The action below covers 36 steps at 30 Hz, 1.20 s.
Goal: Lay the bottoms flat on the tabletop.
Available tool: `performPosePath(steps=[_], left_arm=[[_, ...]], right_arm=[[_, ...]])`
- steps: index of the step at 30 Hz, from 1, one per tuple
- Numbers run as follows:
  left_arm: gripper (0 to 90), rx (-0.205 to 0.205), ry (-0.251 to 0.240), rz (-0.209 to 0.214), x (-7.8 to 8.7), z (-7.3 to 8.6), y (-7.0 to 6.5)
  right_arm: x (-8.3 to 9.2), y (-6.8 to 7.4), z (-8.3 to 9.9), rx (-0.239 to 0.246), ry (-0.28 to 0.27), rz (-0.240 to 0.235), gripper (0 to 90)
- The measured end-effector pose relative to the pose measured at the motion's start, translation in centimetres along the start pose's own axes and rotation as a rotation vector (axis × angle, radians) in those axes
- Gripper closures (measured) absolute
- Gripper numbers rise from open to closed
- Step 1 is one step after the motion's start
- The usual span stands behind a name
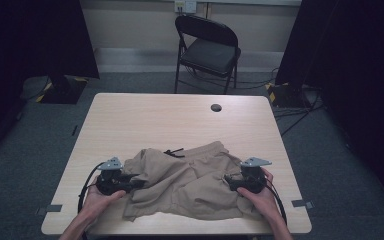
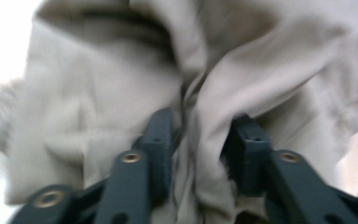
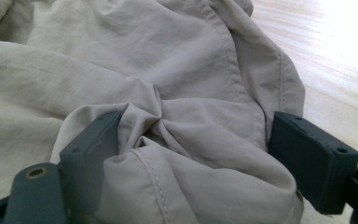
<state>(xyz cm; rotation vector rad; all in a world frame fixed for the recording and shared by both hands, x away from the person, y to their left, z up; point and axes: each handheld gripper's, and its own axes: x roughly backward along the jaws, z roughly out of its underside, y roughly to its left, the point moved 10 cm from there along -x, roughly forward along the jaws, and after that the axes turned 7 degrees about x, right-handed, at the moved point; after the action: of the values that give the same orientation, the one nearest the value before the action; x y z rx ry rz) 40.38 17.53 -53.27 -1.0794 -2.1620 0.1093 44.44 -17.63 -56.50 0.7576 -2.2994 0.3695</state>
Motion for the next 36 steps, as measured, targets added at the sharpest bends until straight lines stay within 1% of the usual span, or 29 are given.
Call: performPosePath(steps=[2, 3, 4, 5, 7, 8, 9, 10, 12, 13, 15, 16, 17, 18, 19, 21, 23, 24, 25, 26, 27, 28, 29, 31, 32, 33, 34, 35, 36], left_arm=[[47.4, 0.01, -0.045, 0.006, 0.8, -1.3, -0.2], [47.4, 0.013, -0.074, 0.011, 1.3, -2.1, -0.4], [44.3, 0.019, -0.108, 0.016, 1.8, -3.7, -0.4], [42.2, 0.019, -0.108, 0.016, 1.8, -3.7, -0.4], [41.9, 0.008, -0.127, 0.006, 1.9, -5.3, -0.1], [40.7, 0.022, -0.155, 0.018, 1.8, -6.9, 0.3], [39.4, 0.022, -0.155, 0.018, 1.8, -6.9, 0.3], [39.4, 0.041, -0.165, 0.023, 1.6, -7.6, 0.6], [37.2, 0.064, -0.171, 0.006, 0.7, -8.7, 1.7], [35.1, 0.086, -0.168, 0.0, 0.1, -9.1, 2.3], [30.0, 0.126, -0.151, -0.031, -1.6, -9.2, 3.6], [26.5, 0.158, -0.107, -0.047, -3.1, -8.4, 4.6], [25.3, 0.158, -0.107, -0.047, -3.1, -8.4, 4.6], [24.7, 0.18, -0.047, -0.083, -4.5, -7.1, 5.7], [24.6, 0.18, -0.047, -0.083, -4.5, -7.1, 5.7], [24.6, 0.187, 0.0, -0.103, -5.6, -5.9, 6.1], [25.5, 0.16, 0.024, -0.131, -6.2, -5.1, 6.2], [28.4, 0.149, 0.038, -0.139, -6.4, -4.7, 6.1], [37.5, 0.142, 0.032, -0.119, -6.4, -4.6, 5.9], [54.4, 0.125, 0.022, -0.118, -6.2, -4.7, 5.7], [54.4, 0.113, 0.017, -0.123, -6.0, -4.9, 5.7], [74.3, 0.095, -0.019, -0.103, -5.3, -5.6, 4.9], [77.7, 0.095, -0.019, -0.103, -5.3, -5.6, 4.9], [79.5, 0.06, -0.046, -0.071, -4.4, -6.2, 3.6], [81.1, 0.03, -0.076, -0.027, -3.3, -6.7, 1.9], [81.3, 0.03, -0.076, -0.027, -3.3, -6.7, 1.9], [81.4, -0.014, -0.09, 0.011, -2.0, -6.9, 0.0], [81.5, -0.014, -0.09, 0.011, -2.0, -6.9, 0.0], [81.6, -0.034, -0.088, 0.033, -1.5, -6.8, -1.0]], right_arm=[[0.0, 0.0, 0.0, 0.002, -0.004, -0.002, 17.8], [0.0, 0.0, 0.0, 0.002, -0.004, -0.002, 17.8], [0.0, 0.0, 0.0, 0.003, -0.004, -0.003, 17.8], [0.0, 0.0, 0.0, 0.003, -0.004, -0.003, 17.8], [-0.1, 0.0, 0.0, 0.004, -0.005, -0.005, 17.8], [-0.1, 0.0, -0.1, 0.006, -0.008, -0.008, 17.7], [-0.1, 0.0, -0.1, 0.006, -0.008, -0.008, 17.7], [-0.1, 0.0, -0.1, 0.004, -0.008, -0.007, 17.7], [-0.1, 0.0, -0.1, 0.008, -0.011, -0.009, 17.7], [-0.1, 0.0, -0.1, 0.008, -0.011, -0.009, 17.6], [-0.1, 0.0, -0.1, 0.009, -0.013, -0.009, 17.6], [-0.1, 0.0, -0.1, 0.01, -0.013, -0.01, 17.6], [-0.1, 0.0, -0.1, 0.01, -0.013, -0.01, 17.6], [-0.1, 0.0, -0.1, 0.011, -0.014, -0.011, 17.5], [-0.1, 0.0, -0.1, 0.011, -0.014, -0.011, 17.5], [-0.1, 0.0, 0.0, 0.008, -0.012, -0.012, 17.5], [-0.1, 0.0, -0.1, 0.008, -0.014, -0.011, 17.5], [-0.1, 0.0, -0.1, 0.013, -0.016, -0.013, 17.5], [-0.1, 0.0, -0.1, 0.014, -0.016, -0.013, 17.5], [-0.1, 0.0, -0.1, 0.013, -0.017, -0.012, 17.5], [-0.1, 0.0, -0.1, 0.014, -0.016, -0.013, 17.5], [-0.1, 0.0, -0.1, 0.013, -0.016, -0.012, 17.5], [-0.1, 0.0, -0.1, 0.013, -0.016, -0.012, 17.5], [-0.1, 0.0, -0.1, 0.013, -0.017, -0.012, 17.5], [-0.1, 0.0, -0.1, 0.014, -0.018, -0.012, 17.4], [-0.1, 0.0, -0.1, 0.014, -0.018, -0.012, 17.4], [-0.1, -0.1, -0.1, 0.015, -0.017, -0.011, 17.4], [-0.1, -0.1, -0.1, 0.015, -0.017, -0.011, 17.4], [-0.1, -0.1, -0.1, 0.015, -0.016, -0.011, 17.4]])
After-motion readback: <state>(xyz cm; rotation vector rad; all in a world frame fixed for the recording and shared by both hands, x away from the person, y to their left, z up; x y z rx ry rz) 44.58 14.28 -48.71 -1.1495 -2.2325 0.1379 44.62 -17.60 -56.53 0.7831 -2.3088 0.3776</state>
